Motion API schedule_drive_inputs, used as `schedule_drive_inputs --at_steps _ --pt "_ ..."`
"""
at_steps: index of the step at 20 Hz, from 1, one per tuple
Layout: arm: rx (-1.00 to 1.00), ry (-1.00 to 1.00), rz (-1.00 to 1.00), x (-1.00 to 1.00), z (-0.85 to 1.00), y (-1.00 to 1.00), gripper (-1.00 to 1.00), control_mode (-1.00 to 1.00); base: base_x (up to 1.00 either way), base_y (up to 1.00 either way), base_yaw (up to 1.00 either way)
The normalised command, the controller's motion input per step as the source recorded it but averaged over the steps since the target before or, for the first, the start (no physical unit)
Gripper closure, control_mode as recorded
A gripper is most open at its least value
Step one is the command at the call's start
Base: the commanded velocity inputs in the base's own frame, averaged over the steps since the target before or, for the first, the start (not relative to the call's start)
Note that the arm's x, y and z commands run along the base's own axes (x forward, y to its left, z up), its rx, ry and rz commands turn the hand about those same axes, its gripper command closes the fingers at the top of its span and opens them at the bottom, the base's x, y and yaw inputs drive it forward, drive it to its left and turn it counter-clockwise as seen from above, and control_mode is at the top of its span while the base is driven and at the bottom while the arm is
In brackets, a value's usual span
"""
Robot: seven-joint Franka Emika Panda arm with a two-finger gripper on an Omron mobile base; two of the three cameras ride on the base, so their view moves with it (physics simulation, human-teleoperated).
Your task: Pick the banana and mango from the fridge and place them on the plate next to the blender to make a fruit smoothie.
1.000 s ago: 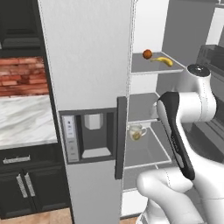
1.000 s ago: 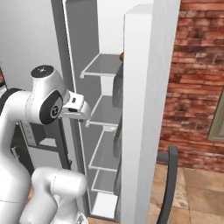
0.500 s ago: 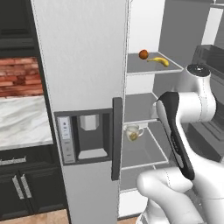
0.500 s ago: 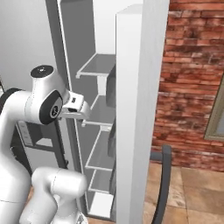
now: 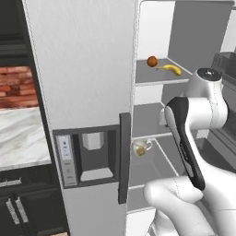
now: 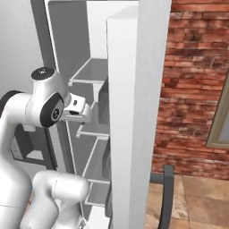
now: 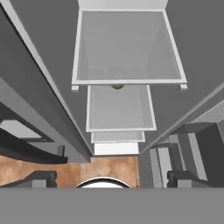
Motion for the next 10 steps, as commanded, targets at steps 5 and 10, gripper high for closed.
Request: schedule_drive_inputs --at_steps 5,10 --pt "0.00 0.00 0.00 0.00 0.00 0.00 -1.00 1.00 0.03 -0.58 -0.06" --pt "0.00 0.00 0.00 0.03 0.00 0.00 -1.00 -1.00 0.00 -0.31 -0.04"
